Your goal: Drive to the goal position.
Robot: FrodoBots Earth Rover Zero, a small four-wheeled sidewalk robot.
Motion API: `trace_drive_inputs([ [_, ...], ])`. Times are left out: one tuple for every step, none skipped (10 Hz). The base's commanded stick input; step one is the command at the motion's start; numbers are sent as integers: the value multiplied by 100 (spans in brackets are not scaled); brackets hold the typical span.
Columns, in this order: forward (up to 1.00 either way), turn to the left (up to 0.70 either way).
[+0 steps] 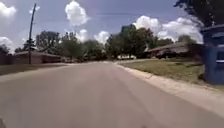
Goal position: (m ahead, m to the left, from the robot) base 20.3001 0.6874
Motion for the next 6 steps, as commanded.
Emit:
trace_drive_inputs([
  [85, -10],
  [85, 0],
  [85, 0],
  [85, 0],
  [85, 0],
  [85, 0],
])
